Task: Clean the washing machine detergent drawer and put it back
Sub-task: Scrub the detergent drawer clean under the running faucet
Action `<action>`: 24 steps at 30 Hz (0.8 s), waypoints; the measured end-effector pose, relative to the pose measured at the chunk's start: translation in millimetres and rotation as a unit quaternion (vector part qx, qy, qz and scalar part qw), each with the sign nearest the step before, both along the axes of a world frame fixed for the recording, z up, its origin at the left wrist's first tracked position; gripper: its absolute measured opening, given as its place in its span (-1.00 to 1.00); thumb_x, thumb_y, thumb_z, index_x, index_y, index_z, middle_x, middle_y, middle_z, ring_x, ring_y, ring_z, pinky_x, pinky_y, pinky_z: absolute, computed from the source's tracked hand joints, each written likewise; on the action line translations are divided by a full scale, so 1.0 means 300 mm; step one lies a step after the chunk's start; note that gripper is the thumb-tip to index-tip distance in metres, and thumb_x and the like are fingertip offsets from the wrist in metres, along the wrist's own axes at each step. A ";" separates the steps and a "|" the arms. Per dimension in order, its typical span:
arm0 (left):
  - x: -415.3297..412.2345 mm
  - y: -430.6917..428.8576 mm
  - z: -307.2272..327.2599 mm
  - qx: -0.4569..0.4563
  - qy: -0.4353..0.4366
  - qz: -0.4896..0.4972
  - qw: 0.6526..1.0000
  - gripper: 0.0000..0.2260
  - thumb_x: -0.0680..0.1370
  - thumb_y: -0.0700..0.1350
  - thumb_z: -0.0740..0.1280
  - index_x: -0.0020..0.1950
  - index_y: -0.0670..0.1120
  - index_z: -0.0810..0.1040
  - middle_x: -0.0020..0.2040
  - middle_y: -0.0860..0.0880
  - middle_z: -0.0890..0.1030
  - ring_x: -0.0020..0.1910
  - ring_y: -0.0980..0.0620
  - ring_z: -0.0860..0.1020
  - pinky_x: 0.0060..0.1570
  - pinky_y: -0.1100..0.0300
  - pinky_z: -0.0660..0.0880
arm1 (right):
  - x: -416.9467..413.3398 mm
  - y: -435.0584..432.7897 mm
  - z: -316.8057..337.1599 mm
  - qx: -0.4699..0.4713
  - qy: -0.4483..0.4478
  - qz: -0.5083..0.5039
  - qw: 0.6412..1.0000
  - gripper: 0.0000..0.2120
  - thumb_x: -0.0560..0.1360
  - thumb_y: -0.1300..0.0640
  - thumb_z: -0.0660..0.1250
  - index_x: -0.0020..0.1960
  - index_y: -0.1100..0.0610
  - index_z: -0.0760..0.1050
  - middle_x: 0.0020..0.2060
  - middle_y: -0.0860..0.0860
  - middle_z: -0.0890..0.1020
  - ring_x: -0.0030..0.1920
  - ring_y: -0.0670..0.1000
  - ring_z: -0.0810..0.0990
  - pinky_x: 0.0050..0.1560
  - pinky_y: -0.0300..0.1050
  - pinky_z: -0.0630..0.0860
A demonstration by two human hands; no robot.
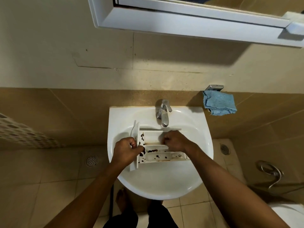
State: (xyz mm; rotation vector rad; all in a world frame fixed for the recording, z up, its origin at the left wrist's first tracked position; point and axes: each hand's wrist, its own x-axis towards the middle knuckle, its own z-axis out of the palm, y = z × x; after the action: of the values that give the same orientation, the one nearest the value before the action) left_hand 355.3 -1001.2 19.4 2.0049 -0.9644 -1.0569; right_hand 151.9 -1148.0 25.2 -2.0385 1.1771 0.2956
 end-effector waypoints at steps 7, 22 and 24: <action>0.014 0.012 0.004 0.012 0.015 0.020 1.000 -0.76 0.41 -0.16 0.55 -0.30 -0.21 0.53 -0.42 0.04 0.60 -0.33 -0.03 0.66 -0.24 -0.19 0.67 | 0.050 -0.002 0.057 0.152 -0.278 -0.483 0.816 -0.79 0.57 0.45 0.21 -0.02 0.40 0.64 -0.14 0.30 0.73 -0.11 0.32 0.74 -0.04 0.06 0.70; 0.017 0.015 0.013 0.022 0.046 0.035 0.998 -0.79 0.44 -0.19 0.52 -0.25 -0.22 0.53 -0.30 -0.13 0.66 -0.33 -0.15 0.69 -0.32 -0.21 0.66 | 0.068 -0.019 0.052 0.239 -0.310 -0.573 0.720 -0.75 0.57 0.45 0.11 0.02 0.46 0.57 -0.11 0.35 0.72 -0.08 0.30 0.76 0.01 0.15 0.71; 0.019 0.016 0.013 0.020 0.049 0.029 0.998 -0.80 0.43 -0.17 0.53 -0.24 -0.19 0.53 -0.29 -0.14 0.67 -0.32 -0.17 0.70 -0.31 -0.22 0.66 | 0.075 0.004 0.042 0.212 -0.256 -0.556 0.762 -0.76 0.58 0.43 0.15 -0.05 0.46 0.59 -0.15 0.33 0.72 -0.15 0.26 0.76 -0.11 0.06 0.73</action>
State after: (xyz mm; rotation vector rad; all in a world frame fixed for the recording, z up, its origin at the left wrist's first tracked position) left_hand 361.1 -996.5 23.3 1.9826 -0.8354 -1.1399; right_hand 174.6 -1146.8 37.7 -0.6869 1.5373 -0.5187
